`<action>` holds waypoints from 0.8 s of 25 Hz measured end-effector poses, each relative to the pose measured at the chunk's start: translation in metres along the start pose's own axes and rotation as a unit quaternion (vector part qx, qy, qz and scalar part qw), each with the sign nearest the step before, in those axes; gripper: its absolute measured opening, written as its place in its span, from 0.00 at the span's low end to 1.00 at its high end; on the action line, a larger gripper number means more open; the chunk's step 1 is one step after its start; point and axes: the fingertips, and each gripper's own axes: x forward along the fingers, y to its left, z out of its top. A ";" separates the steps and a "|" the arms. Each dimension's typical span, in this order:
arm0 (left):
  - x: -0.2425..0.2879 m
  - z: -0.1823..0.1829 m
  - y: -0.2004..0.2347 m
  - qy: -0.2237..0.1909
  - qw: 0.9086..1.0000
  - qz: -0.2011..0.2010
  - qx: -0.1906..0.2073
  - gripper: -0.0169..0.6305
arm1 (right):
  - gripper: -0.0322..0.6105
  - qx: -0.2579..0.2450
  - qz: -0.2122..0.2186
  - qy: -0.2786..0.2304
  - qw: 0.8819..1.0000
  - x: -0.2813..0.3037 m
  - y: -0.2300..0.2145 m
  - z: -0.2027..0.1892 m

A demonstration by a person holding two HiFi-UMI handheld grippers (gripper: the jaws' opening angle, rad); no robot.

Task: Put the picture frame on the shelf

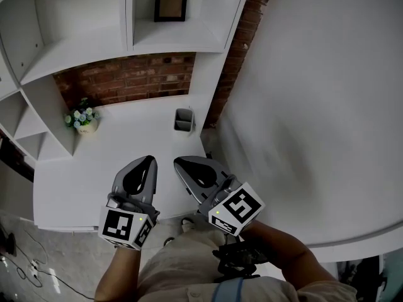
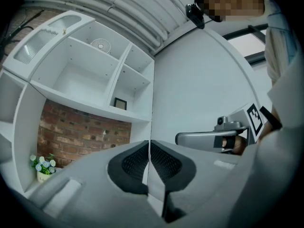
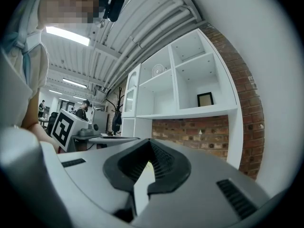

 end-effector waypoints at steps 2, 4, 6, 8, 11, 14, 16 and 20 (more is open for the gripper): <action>0.000 0.001 -0.001 -0.003 1.000 -0.002 -0.002 0.06 | 0.07 -0.005 0.002 0.001 1.000 0.000 0.003 0.001; 0.000 0.003 -0.001 -0.006 1.000 -0.005 -0.002 0.06 | 0.07 -0.006 0.003 0.000 1.000 0.000 0.004 0.003; 0.001 0.006 -0.003 -0.009 1.000 -0.009 -0.001 0.06 | 0.07 -0.006 0.002 -0.002 1.000 0.001 0.003 0.006; 0.003 0.009 -0.004 -0.011 1.000 -0.013 0.000 0.06 | 0.07 -0.007 0.001 -0.002 1.000 0.002 0.003 0.008; 0.002 0.009 -0.005 -0.013 1.000 -0.016 -0.001 0.06 | 0.07 -0.011 0.000 0.001 1.000 0.004 0.004 0.008; 0.000 0.009 -0.004 -0.014 1.000 -0.016 -0.003 0.06 | 0.07 -0.017 0.002 0.001 1.000 0.006 0.008 0.010; -0.001 0.011 -0.002 -0.016 1.000 -0.014 -0.005 0.06 | 0.07 -0.021 0.005 0.003 1.000 0.008 0.010 0.011; -0.003 0.011 0.000 -0.019 1.000 -0.011 -0.008 0.06 | 0.07 -0.024 0.008 0.009 1.000 0.010 0.012 0.009</action>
